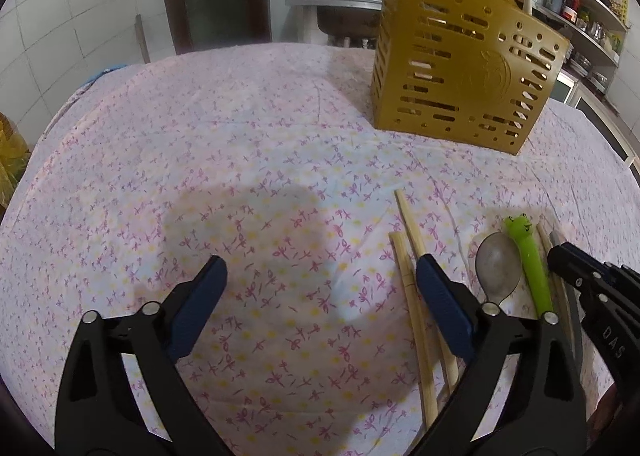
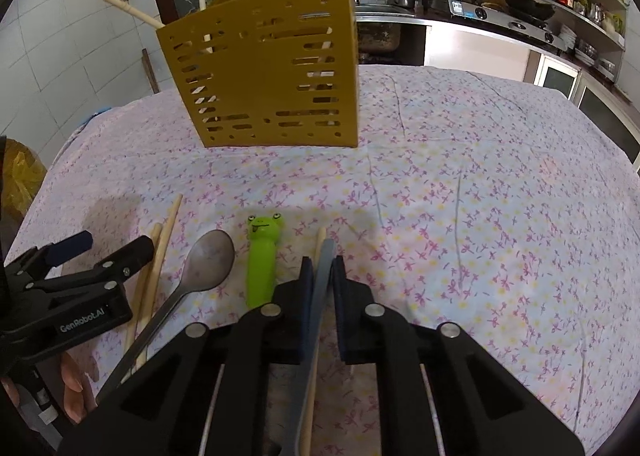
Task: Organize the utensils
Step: 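Grasp a chopstick and blue-handled spoon with the right gripper while the left grasps a chopstick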
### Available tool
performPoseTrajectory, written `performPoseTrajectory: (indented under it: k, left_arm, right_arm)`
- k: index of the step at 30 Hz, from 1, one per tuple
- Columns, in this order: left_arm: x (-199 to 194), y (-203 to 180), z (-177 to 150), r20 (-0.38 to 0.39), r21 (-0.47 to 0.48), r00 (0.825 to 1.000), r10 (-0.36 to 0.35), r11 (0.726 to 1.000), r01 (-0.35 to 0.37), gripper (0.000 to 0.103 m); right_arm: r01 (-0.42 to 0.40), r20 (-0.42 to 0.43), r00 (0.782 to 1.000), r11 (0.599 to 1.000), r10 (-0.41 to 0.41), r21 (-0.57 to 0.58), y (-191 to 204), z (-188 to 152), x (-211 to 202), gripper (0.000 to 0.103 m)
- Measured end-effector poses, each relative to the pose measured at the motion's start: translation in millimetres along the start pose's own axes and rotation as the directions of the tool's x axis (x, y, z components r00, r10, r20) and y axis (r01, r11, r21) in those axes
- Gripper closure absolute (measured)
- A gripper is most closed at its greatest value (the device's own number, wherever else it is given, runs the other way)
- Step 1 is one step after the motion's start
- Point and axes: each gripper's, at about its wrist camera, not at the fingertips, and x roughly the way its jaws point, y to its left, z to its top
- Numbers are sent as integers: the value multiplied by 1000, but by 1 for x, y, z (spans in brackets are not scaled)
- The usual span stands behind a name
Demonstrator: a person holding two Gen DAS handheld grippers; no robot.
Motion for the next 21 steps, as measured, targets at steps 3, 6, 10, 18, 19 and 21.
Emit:
performPoseTrajectory:
  k: [3,6,10,18,19,21]
  left_arm:
    - [2,-2,-1,-3,13,1000,0,1000,0,13]
    - [3,-5,-2,-8,32,1000,5,999,-4,15]
    - [0,-13,-2,-10,56,1000,0,998,0,26]
    - [-4,-42,2,-28,119,999,-41,992,44,57]
    - [-4,-43,2,-29,121,999,-45,991,49,62]
    - [-5,-47,2,-29,128,998,-59,990,62,71]
  right_arm:
    - [6,5,1000,1000,-6,4,-4,0,-1,93]
    - [1,3,1000,1000,-1,10,-5,-1,-1,93]
    - [2,-1,1000,1000,-2,9,-5,-1,-2,93]
    - [-1,-7,1000,1000,1,20,-9,-1,-3,93]
    - [-1,-7,1000,1000,2,24,-10,-1,-3,93]
    - [-2,-8,1000,1000,3,31,-13,-1,-3,93]
